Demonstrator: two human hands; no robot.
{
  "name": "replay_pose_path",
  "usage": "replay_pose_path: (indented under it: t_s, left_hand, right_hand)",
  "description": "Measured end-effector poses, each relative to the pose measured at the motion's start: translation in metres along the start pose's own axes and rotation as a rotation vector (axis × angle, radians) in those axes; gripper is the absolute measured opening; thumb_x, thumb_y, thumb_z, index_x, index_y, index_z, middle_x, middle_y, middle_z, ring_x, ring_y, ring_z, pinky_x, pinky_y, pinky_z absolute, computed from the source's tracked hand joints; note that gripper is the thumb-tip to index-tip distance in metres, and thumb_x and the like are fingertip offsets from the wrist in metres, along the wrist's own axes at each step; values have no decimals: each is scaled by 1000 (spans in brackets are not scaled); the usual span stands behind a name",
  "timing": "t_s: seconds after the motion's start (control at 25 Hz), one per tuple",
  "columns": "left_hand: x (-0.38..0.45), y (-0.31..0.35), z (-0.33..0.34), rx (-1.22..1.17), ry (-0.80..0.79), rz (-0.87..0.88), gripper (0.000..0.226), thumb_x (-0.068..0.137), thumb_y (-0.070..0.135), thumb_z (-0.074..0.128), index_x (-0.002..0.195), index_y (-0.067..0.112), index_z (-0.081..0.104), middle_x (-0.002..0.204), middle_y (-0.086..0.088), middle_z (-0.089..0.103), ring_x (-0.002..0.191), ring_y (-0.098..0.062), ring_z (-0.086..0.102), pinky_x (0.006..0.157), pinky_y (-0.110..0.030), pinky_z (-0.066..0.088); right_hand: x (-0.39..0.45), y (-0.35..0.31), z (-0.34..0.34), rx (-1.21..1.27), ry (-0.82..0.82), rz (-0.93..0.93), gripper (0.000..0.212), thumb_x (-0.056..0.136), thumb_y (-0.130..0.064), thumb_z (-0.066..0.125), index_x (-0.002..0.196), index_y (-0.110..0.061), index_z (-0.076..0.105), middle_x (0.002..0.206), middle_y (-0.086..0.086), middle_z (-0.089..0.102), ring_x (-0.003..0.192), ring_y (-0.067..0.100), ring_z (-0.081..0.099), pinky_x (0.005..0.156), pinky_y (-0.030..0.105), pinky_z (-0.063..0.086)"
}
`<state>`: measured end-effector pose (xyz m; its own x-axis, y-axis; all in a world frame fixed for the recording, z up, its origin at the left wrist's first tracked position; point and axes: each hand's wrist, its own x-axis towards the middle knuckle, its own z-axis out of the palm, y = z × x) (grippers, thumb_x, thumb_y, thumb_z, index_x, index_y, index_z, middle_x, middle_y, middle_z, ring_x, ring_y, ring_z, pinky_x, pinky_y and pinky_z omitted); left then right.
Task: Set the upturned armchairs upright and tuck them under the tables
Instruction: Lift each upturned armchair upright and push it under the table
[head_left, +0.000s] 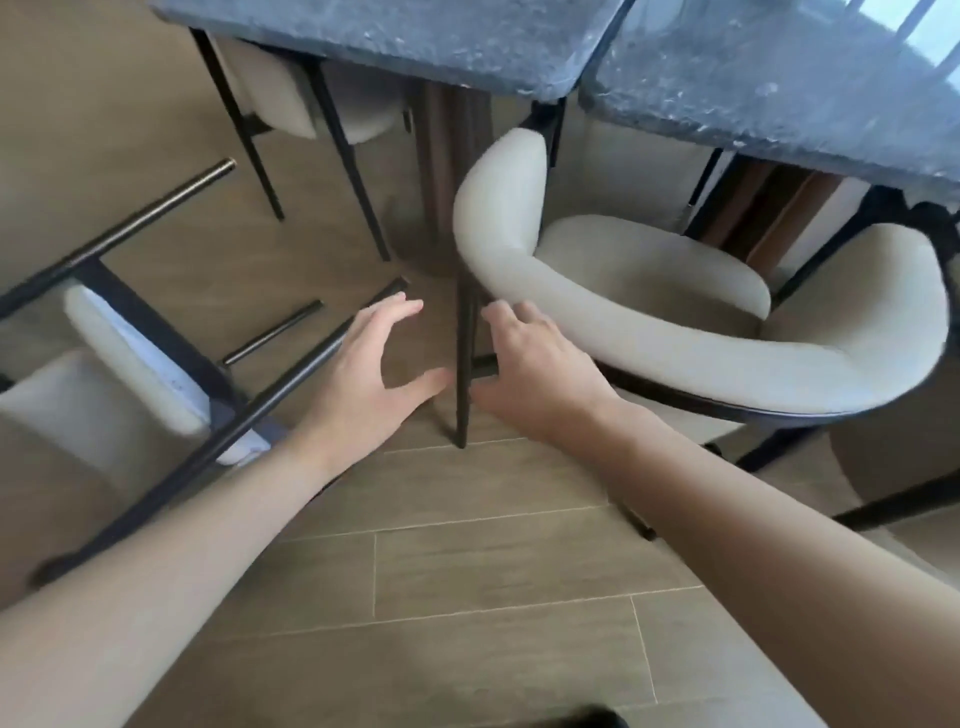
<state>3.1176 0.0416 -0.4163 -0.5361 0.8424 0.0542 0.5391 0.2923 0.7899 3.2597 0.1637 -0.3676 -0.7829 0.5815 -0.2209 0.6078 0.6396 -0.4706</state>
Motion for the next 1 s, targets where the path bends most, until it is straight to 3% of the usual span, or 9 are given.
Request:
replay_pose_path:
  t_s: [0.16,0.28,0.44,0.56,0.72,0.84,1.0]
  left_hand:
    - [-56,-66,-77,-132,91,-153,58,89,28,74,140,40,49,153,20,40,136,13,36,115,-23,28]
    - [-87,-117,-141,-217,190,-247,55,90,26,73,138,39,51,149,22,44,128,21,36,109,-18,30]
    - [-119,-182,-213,-290,268,-320,51,86,28,73,133,38,54,141,26,50,135,8,40,110,-21,31]
    - [-149,-227,-258,-394,342,-412,50,81,37,66,130,42,58,134,29,55,135,6,45,109,-19,34]
    - [-183,-272,-320,-521,387,-497,41,79,38,63,118,49,60,129,31,58,130,9,49,93,-5,37]
    - [-198,-301,-359,-578,430,-548,37,77,39,64,112,51,62,128,29,59,127,8,52,94,-12,40]
    - [-204,-321,-403,-609,380,-631,47,76,44,67,123,46,62,131,32,59,121,15,54,110,-29,41]
  right_hand:
    - [19,-94,58,88,1,-80,56,84,-22,69,134,-14,44,123,6,47,117,28,51,92,42,50]
    - [35,-179,110,178,-18,-107,52,87,-25,67,133,-13,45,125,7,49,116,29,51,93,43,50]
    - [53,-277,183,249,-49,-118,53,90,-36,65,134,-14,46,131,7,50,118,27,52,96,43,48]
    - [57,-335,233,286,-88,-103,51,91,-32,63,136,-15,46,131,7,51,117,27,53,96,42,47]
    - [61,-397,283,271,-151,-101,53,90,-29,63,139,-17,46,136,5,51,119,23,53,92,32,44]
    - [77,-436,308,290,-161,-100,50,91,-31,63,137,-19,48,132,1,53,108,14,49,82,23,34]
    - [99,-482,327,337,-190,-82,47,92,-33,63,135,-20,49,129,1,53,99,10,46,80,21,32]
